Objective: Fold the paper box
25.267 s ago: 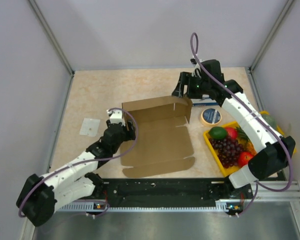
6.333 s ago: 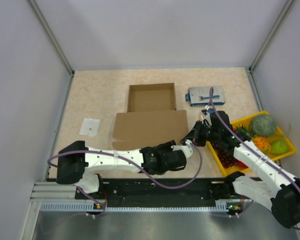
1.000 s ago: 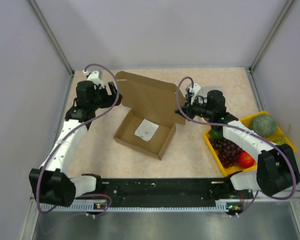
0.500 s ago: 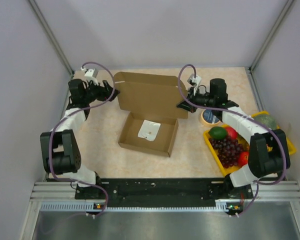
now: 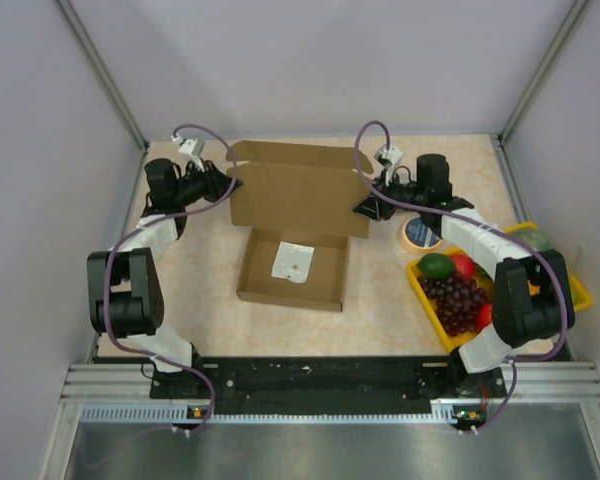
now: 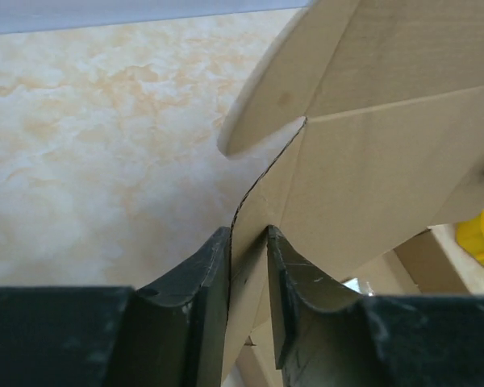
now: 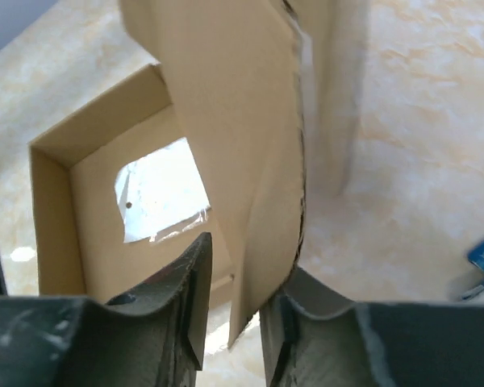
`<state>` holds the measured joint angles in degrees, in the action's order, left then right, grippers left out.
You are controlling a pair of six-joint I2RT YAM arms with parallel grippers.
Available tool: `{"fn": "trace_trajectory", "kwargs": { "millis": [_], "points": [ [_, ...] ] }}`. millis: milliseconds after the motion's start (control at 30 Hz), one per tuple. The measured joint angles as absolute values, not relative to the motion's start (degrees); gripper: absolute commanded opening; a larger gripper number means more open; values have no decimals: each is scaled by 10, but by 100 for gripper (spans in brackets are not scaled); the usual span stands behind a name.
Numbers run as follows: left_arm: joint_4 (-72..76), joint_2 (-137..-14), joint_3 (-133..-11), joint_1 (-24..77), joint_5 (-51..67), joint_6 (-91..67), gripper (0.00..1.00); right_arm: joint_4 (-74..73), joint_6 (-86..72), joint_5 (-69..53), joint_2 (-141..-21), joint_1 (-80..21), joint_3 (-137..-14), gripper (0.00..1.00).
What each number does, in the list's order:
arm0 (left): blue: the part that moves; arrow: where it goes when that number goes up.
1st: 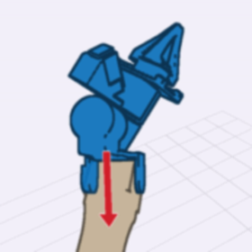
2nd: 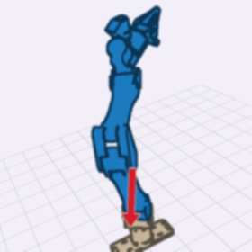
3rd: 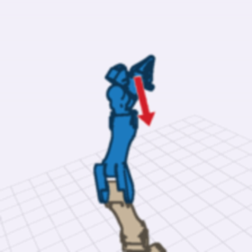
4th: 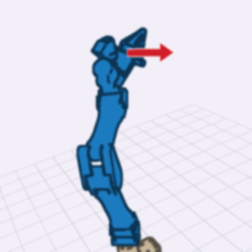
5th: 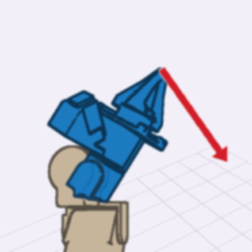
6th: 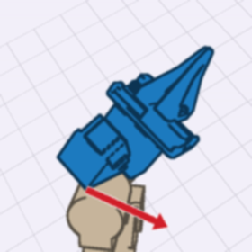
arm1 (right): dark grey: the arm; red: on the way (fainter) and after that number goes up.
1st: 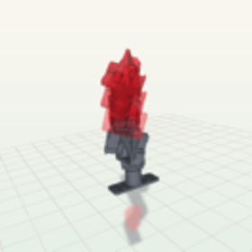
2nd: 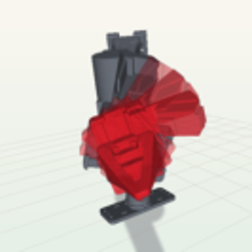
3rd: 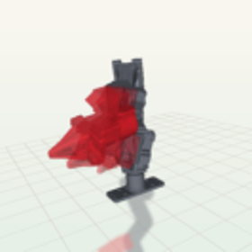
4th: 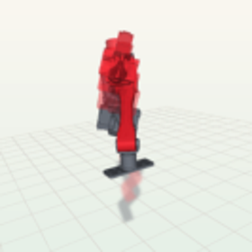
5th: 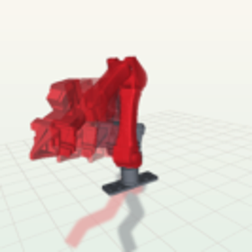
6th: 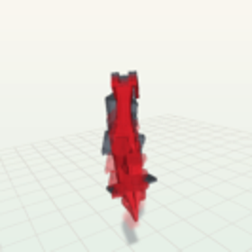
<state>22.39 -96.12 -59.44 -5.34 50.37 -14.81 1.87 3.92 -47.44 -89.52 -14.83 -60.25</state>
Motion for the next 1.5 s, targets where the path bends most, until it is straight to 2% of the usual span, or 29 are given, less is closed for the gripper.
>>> {"fn": "trace_trajectory", "kwargs": {
  "millis": [33,133,433,500,533,567,667,700,733,900,1167,1200,1500],
  "points": [
    [222,-946,-583,-51,485,-145,21,16,33,-459,-894,-148,-602,41],
    [213,-893,-553,-36,431,-131,12,2,11,-416,-883,-152,-603,50],
    [210,-805,-506,-6,359,-114,4,-49,-18,-366,-863,-156,-650,48],
    [210,-804,-496,-5,350,-113,0,-49,-18,-358,-866,-158,-654,44],
    [210,-804,-493,-5,347,-113,0,-50,-17,-353,-869,-159,-657,36],
    [209,-804,-488,-5,343,-113,0,-51,-16,-349,-874,-160,-661,31],
    [212,-803,-479,2,327,-114,0,-55,-15,-339,-884,-161,-667,25],
    [217,-800,-474,6,319,-114,0,-56,-15,-331,-886,-162,-668,19],
    [220,-796,-471,9,314,-113,0,-56,-15,-324,-886,-165,-668,0],
    [216,-778,-459,38,239,-128,0,-58,-36,-265,-889,-197,-680,0],
    [203,-697,-400,155,-82,-189,0,-74,-158,90,-832,-368,-658,0],
    [205,-685,-389,162,-106,-201,0,-74,-164,102,-829,-383,-655,0],
    [260,-615,-304,218,-193,-269,0,-72,-268,350,-818,-478,-623,0]
  ]
}}
